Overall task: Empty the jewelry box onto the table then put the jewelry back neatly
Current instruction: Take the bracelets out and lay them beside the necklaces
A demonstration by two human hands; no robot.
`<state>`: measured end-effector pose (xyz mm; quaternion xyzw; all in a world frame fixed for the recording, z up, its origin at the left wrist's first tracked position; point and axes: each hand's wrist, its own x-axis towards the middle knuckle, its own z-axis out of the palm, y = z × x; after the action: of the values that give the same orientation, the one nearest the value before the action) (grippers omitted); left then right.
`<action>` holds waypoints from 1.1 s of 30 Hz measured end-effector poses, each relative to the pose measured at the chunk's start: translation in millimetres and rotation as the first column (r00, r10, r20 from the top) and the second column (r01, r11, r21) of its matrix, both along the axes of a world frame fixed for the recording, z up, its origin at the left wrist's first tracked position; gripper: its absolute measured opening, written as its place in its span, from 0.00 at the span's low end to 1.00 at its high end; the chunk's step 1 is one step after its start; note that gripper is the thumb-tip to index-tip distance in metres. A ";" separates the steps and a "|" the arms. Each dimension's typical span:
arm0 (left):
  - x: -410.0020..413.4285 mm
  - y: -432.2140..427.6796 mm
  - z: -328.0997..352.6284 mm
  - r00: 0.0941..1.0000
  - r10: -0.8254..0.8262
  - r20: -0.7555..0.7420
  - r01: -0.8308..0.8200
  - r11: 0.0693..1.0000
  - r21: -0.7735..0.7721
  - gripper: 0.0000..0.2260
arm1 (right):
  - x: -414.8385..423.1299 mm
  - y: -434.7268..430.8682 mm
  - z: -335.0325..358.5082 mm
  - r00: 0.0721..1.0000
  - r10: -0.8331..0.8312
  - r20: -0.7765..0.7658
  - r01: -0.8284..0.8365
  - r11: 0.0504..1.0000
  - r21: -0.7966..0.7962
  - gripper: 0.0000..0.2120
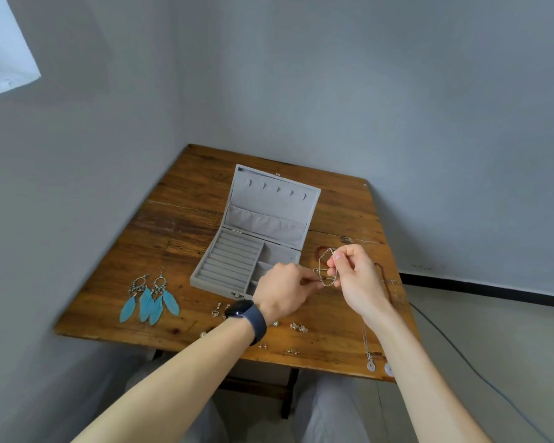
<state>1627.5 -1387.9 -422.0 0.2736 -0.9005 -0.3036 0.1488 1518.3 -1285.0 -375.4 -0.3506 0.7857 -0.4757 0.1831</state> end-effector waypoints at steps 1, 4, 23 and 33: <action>3.1 -0.9 0.6 1.000 -0.007 -0.003 0.007 1.000 -0.016 0.11 | -1.5 1.2 -2.1 1.000 -0.011 -0.008 0.011 1.000 0.007 0.07; 12.8 -5.1 4.9 1.000 -0.009 -0.011 0.009 0.999 -0.036 0.12 | -5.5 6.3 -8.7 0.998 -0.041 -0.040 0.044 0.996 0.078 0.06; 42.7 -55.0 28.9 0.993 0.118 -0.001 -0.118 0.993 -0.027 0.07 | 0.4 21.2 -43.4 0.970 -0.242 -0.032 0.244 0.963 0.112 0.04; 30.1 -61.9 13.3 0.914 0.038 0.404 0.077 0.961 -0.265 0.09 | 5.7 40.4 -47.3 0.973 -0.227 0.050 0.228 0.973 -0.032 0.03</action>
<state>1657.6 -1449.8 -408.6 0.2983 -0.9476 -0.1138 -0.0077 1524.0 -1244.6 -422.7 -0.2508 0.8072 -0.5161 0.1386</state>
